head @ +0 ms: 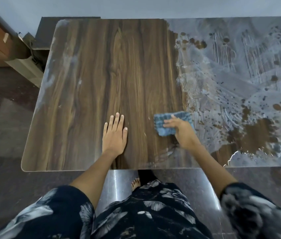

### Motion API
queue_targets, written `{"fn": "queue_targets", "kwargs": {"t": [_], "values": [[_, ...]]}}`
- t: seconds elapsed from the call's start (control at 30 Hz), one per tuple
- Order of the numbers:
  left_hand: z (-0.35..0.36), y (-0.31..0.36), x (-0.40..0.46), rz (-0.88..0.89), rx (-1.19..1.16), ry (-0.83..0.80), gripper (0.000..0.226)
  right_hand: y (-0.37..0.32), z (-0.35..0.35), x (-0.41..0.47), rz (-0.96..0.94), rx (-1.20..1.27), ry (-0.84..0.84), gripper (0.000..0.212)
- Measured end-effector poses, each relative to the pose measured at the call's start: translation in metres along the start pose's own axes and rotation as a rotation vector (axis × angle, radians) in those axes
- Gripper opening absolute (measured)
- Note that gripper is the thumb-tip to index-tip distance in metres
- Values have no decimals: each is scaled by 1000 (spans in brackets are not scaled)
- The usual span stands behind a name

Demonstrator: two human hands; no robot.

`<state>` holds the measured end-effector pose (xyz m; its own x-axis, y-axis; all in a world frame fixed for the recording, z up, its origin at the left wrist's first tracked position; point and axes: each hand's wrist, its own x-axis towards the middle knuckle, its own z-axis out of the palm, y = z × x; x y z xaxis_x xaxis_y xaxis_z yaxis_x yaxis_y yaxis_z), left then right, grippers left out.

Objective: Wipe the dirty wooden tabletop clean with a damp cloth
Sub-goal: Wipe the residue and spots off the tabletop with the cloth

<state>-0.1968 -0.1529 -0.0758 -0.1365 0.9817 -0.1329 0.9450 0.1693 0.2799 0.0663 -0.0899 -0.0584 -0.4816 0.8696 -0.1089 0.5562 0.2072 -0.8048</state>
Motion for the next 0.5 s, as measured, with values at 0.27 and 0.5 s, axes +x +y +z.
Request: {"fn": "queue_targets", "kwargs": {"t": [0.27,0.5], "values": [[7,0,-42,-17,7,5,50,-52,91,-28,-31,-73,1,49],[11,4,-61,-37,3,-10,51,-34,72,-94,-99,-138,-136,46]]}}
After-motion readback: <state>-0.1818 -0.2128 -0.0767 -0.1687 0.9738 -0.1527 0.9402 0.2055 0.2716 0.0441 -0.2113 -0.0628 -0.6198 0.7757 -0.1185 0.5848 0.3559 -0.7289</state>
